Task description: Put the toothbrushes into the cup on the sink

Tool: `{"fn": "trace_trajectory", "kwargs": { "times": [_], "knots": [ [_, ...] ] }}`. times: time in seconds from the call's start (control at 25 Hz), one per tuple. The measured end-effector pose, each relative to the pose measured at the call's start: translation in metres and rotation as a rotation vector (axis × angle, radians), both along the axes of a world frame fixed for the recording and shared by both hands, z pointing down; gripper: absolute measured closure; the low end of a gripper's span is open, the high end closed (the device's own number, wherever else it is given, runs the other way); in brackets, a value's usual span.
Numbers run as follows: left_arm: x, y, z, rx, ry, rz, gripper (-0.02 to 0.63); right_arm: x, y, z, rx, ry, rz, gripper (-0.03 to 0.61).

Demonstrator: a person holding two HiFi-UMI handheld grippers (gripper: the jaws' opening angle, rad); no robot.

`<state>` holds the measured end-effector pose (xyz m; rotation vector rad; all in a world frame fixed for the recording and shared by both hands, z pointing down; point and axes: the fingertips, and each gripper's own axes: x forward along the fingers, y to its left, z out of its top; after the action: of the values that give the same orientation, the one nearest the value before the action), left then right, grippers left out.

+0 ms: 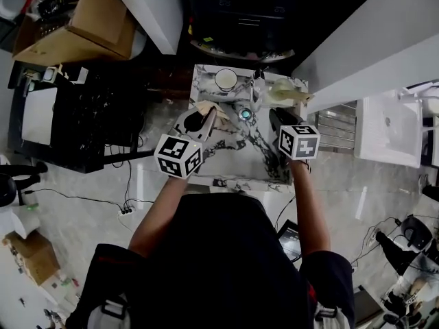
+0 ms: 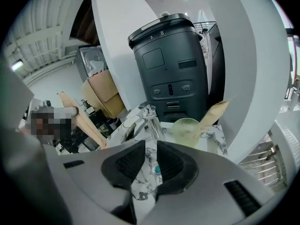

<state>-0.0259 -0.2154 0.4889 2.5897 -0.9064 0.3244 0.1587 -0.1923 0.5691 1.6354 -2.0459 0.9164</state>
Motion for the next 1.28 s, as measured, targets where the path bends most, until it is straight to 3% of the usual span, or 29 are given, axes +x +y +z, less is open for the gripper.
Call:
{"fn": "trace_trajectory", "kwargs": {
  "times": [0.36, 0.6, 0.92, 1.28],
  "knots": [
    [-0.001, -0.035, 0.001, -0.003, 0.023, 0.082, 0.574, -0.041, -0.005, 0.002, -0.055, -0.021, -0.022, 0.523],
    [0.008, -0.061, -0.014, 0.036, 0.037, 0.126, 0.574, -0.046, -0.004, 0.004, -0.092, -0.032, -0.021, 0.526],
    [0.017, -0.098, -0.028, 0.094, 0.036, 0.129, 0.574, -0.046, -0.003, 0.004, -0.106, -0.035, -0.006, 0.526],
    [0.026, -0.112, 0.001, 0.089, 0.011, 0.129, 0.574, -0.046, -0.004, 0.004, -0.122, -0.025, -0.025, 0.526]
  ]
}}
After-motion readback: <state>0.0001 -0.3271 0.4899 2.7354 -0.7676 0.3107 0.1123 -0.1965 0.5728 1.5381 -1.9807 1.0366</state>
